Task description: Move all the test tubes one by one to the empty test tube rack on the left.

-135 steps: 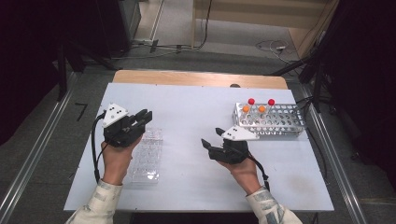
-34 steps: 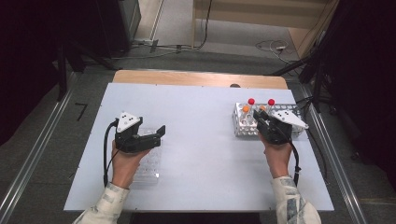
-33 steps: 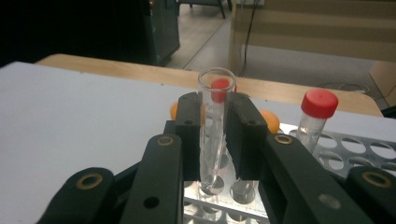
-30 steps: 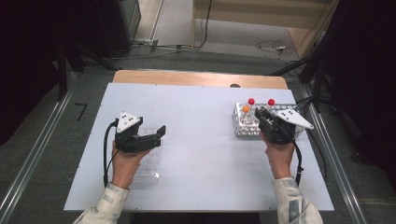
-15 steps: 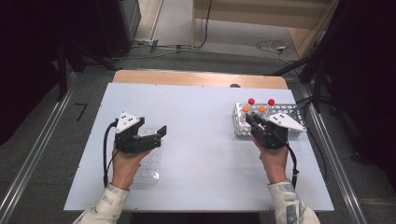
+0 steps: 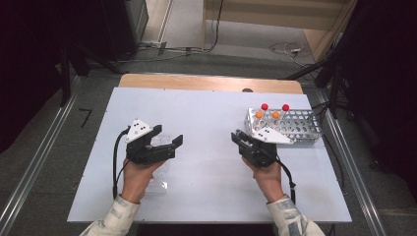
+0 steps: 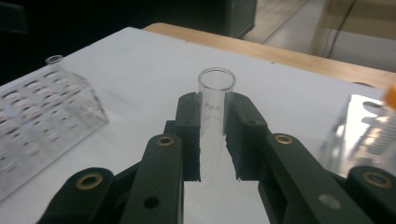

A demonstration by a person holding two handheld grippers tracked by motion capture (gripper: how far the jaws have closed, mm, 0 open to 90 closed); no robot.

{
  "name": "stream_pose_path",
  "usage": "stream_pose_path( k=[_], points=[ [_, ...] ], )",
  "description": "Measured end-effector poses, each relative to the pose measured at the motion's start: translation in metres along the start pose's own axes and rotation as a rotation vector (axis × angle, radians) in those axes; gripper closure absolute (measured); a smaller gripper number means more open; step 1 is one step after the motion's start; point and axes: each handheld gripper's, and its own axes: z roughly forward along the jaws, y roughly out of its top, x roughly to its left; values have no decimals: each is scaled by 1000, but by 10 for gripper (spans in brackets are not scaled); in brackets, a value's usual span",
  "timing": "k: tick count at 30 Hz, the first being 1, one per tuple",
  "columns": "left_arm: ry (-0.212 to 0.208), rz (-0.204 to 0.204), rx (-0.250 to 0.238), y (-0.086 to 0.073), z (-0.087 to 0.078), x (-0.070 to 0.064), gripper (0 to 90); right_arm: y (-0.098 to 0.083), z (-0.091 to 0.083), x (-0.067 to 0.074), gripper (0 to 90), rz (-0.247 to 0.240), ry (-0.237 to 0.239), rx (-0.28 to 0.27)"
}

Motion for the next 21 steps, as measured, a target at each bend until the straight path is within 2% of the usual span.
stream_pose_path(
  k=[7,13,15,17,21],
  points=[
    [-41,41,24,-2,7,-16,204,-6,12,27,728,-32,81,29],
    [-95,75,38,-5,14,-31,254,-10,18,48,728,-65,131,46],
    [-131,94,45,-6,15,-36,323,-11,20,54,728,-68,142,54],
    [-132,118,47,-8,17,-41,390,-12,22,60,728,-79,154,55],
    [-168,136,59,-9,20,-49,505,-13,24,69,728,-94,163,61]
  ],
)
